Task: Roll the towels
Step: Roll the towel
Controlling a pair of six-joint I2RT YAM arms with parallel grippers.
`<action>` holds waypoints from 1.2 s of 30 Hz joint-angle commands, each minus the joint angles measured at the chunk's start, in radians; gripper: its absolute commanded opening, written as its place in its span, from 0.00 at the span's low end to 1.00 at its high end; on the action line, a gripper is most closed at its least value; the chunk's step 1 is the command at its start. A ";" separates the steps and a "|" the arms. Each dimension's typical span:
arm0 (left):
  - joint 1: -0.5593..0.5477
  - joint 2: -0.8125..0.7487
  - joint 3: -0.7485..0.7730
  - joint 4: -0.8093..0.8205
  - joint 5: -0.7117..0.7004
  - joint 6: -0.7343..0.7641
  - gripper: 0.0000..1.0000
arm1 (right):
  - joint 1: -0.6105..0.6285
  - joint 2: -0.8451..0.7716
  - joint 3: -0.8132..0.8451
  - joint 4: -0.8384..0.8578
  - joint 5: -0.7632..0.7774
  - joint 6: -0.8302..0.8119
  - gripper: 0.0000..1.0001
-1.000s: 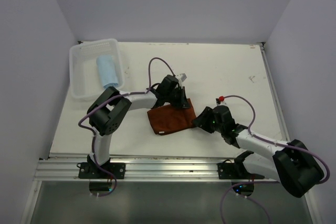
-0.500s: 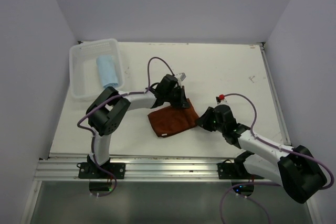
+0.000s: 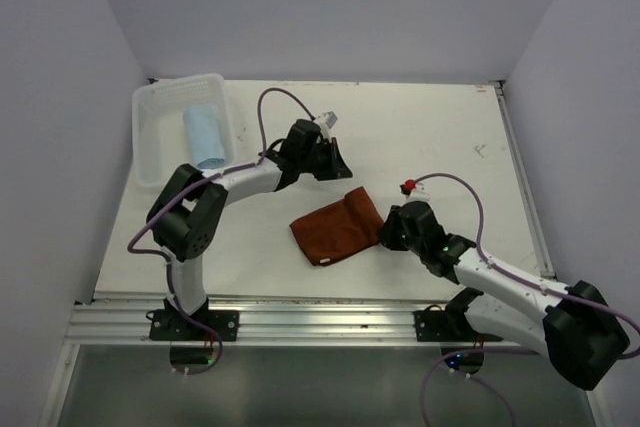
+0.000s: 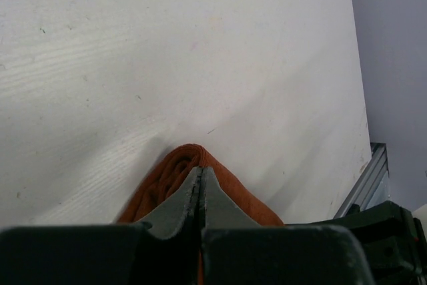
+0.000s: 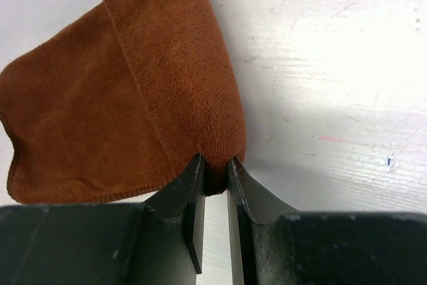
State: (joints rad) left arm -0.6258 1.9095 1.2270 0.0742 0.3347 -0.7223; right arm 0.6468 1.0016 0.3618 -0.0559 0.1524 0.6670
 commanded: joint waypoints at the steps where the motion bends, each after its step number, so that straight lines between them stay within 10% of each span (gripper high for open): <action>1: -0.002 -0.055 0.029 0.004 0.007 0.003 0.00 | 0.066 0.011 0.058 -0.019 0.130 -0.067 0.00; 36: -0.041 -0.095 -0.020 0.039 0.007 -0.034 0.00 | 0.631 0.495 0.404 -0.298 0.955 0.006 0.00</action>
State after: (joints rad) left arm -0.6655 1.8786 1.2232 0.0750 0.3367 -0.7486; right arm 1.2339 1.4593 0.7132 -0.3264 0.9958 0.6445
